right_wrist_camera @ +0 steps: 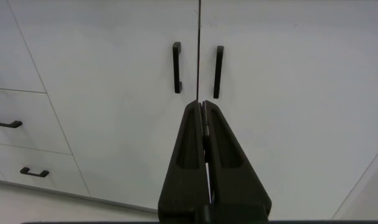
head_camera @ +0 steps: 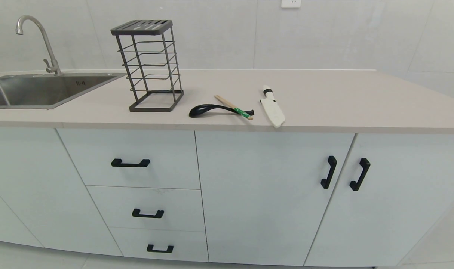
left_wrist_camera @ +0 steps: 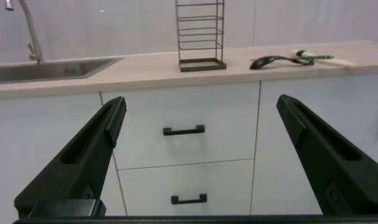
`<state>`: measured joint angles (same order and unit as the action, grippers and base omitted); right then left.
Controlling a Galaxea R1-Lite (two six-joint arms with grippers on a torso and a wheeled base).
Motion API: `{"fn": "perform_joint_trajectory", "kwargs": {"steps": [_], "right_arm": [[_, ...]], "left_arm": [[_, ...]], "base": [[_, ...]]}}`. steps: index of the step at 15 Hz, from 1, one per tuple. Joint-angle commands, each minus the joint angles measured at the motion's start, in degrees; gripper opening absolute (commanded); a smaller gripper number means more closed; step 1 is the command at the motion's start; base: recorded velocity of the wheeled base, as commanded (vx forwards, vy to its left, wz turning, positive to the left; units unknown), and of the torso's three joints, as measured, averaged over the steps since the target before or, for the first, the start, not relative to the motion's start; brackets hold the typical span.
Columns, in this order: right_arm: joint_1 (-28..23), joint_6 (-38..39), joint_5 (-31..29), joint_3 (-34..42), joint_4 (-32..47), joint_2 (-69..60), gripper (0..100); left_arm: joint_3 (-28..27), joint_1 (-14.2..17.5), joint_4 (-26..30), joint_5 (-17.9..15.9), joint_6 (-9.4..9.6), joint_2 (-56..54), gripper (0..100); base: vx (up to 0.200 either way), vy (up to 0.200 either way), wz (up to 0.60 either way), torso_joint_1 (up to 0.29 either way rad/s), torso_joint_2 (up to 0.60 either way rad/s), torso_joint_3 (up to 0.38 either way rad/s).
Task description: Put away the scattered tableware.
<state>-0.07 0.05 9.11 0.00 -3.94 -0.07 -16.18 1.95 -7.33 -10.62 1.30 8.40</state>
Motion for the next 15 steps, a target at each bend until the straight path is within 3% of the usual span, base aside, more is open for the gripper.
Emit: {"fn": "perform_joint_trajectory", "kwargs": {"steps": [1, 2, 3, 6, 8, 10, 11, 12, 13, 14, 15], "right_arm": [[-0.01, 0.04, 0.03, 0.0, -0.02, 0.07, 0], [-0.01, -0.05, 0.03, 0.0, -0.02, 0.07, 0], [0.07, 0.04, 0.03, 0.0, -0.02, 0.07, 0], [-0.01, 0.21, 0.03, 0.0, -0.11, 0.07, 0], [-0.01, 0.21, 0.03, 0.0, -0.02, 0.07, 0], [-0.01, 0.21, 0.03, 0.0, -0.02, 0.07, 0], [-0.01, 0.21, 0.03, 0.0, -0.02, 0.07, 0], [-0.01, 0.21, -0.05, 0.0, -0.11, 0.07, 0], [-0.01, 0.21, -0.05, 0.0, -0.11, 0.07, 0], [-0.01, 0.21, -0.05, 0.0, -0.11, 0.07, 0], [-0.01, 0.21, -0.05, 0.0, -0.11, 0.07, 0]], "left_arm": [[10.11, -6.08, 0.03, -2.83, 5.99, 16.74, 100], [11.52, -11.18, 0.03, -2.83, 9.59, 21.66, 100], [11.26, -14.26, -0.58, -2.74, 11.0, 27.46, 100], [8.27, -14.78, -7.7, -2.83, 12.32, 48.64, 100], [8.27, -13.02, -21.85, -2.83, 13.11, 68.77, 100], [8.88, -10.83, -33.02, -2.83, 17.94, 82.3, 100], [8.71, -10.56, -35.21, -3.01, 19.44, 85.56, 100], [8.0, -10.92, -35.56, -6.78, 22.51, 86.79, 100], [7.83, -10.83, -35.65, -11.97, 27.17, 86.17, 100], [7.83, -10.56, -35.21, -13.9, 31.65, 84.59, 100], [8.0, -10.65, -34.33, -14.26, 34.03, 83.89, 100]], "base": [[0.0, 0.0, 0.0, 0.0, 0.0, 0.0], [0.0, 0.0, 0.0, 0.0, 0.0, 0.0], [0.0, 0.0, 0.0, 0.0, 0.0, 0.0], [0.0, 0.0, 0.0, 0.0, 0.0, 0.0], [0.0, 0.0, 0.0, 0.0, 0.0, 0.0], [0.0, 0.0, 0.0, 0.0, 0.0, 0.0], [0.0, 0.0, 0.0, 0.0, 0.0, 0.0], [0.0, 0.0, 0.0, 0.0, 0.0, 0.0], [0.0, 0.0, 0.0, 0.0, 0.0, 0.0], [0.0, 0.0, 0.0, 0.0, 0.0, 0.0], [0.0, 0.0, 0.0, 0.0, 0.0, 0.0]]}}
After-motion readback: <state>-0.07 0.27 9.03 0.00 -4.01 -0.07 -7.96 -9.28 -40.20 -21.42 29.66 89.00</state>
